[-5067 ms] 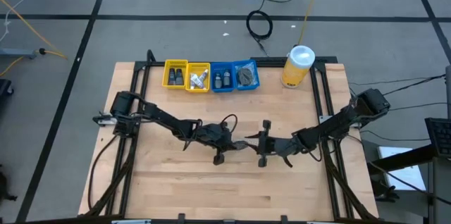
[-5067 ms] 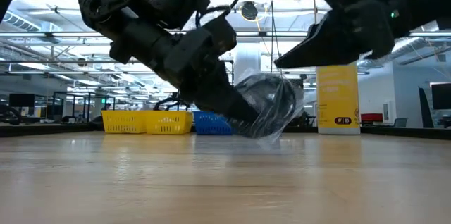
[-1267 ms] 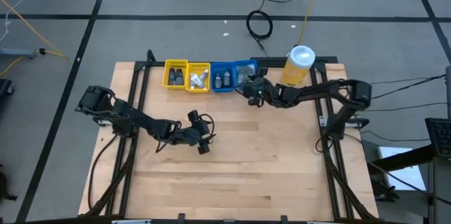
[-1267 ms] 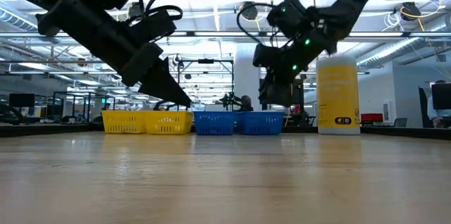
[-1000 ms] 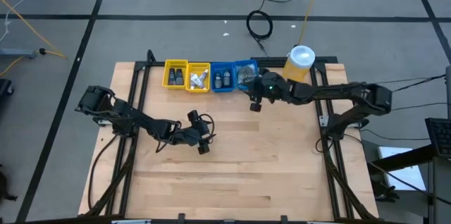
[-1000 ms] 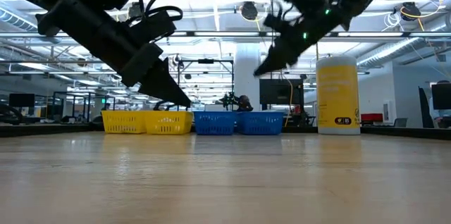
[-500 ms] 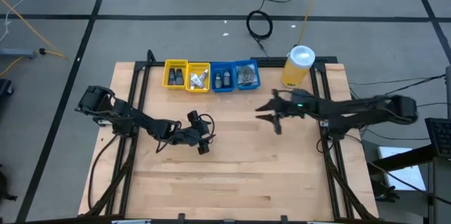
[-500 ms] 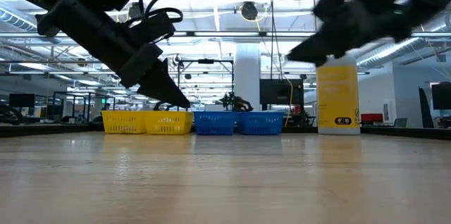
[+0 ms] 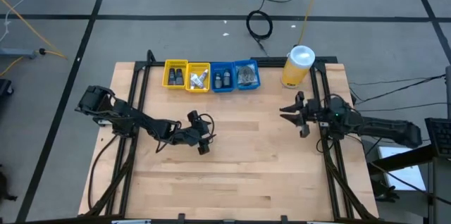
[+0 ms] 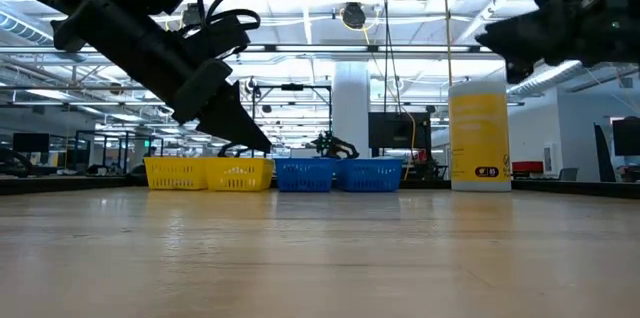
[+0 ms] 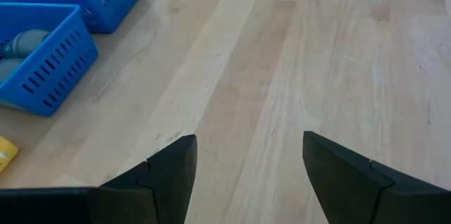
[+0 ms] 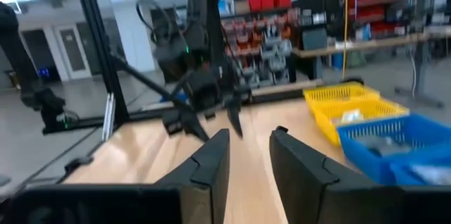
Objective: Pick & Place Travel size toiletries
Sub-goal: Return to Home Position
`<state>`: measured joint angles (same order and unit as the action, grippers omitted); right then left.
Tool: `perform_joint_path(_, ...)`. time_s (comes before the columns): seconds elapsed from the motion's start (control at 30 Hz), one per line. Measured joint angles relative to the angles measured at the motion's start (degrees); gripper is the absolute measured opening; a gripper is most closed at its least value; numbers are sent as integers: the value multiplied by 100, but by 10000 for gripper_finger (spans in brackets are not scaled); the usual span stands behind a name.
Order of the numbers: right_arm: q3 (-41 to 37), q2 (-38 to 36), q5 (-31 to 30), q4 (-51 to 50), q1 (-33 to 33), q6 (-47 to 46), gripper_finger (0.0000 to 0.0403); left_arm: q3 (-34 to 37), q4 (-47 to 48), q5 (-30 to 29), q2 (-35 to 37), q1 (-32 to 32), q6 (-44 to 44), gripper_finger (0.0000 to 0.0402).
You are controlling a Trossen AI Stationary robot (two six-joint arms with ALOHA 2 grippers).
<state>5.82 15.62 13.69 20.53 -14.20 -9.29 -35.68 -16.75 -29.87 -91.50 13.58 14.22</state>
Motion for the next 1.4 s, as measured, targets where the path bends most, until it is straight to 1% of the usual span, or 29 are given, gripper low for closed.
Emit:
perform_joint_path(0.13,-7,-494,0,-861,0,-98,93,0,11,0,0,0,5,255)
perform_joint_path(0.23,-7,-626,-1,-1248,37,-300,91,0,13,0,0,0,7,255)
perform_joint_path(0.43,-9,-630,1,-1538,293,-464,89,0,17,0,0,0,9,255)
perform_joint_path(0.5,-75,-630,-70,-1434,393,-504,89,0,17,0,0,0,11,255)
perform_joint_path(0.57,-164,-632,-467,-1281,519,-645,89,0,18,-1,0,0,14,255)
perform_joint_path(0.67,-225,-689,-1288,-1205,679,-718,87,0,35,-2,0,0,55,255)
perform_joint_path(0.7,-226,-698,-1404,-1249,718,-687,86,0,53,-2,0,0,91,255)
perform_joint_path(0.83,-236,-781,-1320,-1288,871,-558,76,0,139,-2,0,0,156,255)
perform_joint_path(0.9,-240,-787,-1318,-1497,969,-472,70,0,172,-2,0,0,194,255)
perform_joint_path(1.03,-249,-785,-1499,-1890,1105,-226,59,0,168,-2,0,0,232,255)
perform_joint_path(1.17,-487,-787,-1486,-1812,1137,-46,49,0,162,-2,0,0,256,255)
perform_joint_path(1.27,-492,-759,-1492,-1883,1134,-38,42,0,154,0,0,-13,413,255)
perform_joint_path(1.4,-494,-737,-1493,-1839,1132,-45,39,0,131,267,20,-110,536,255)
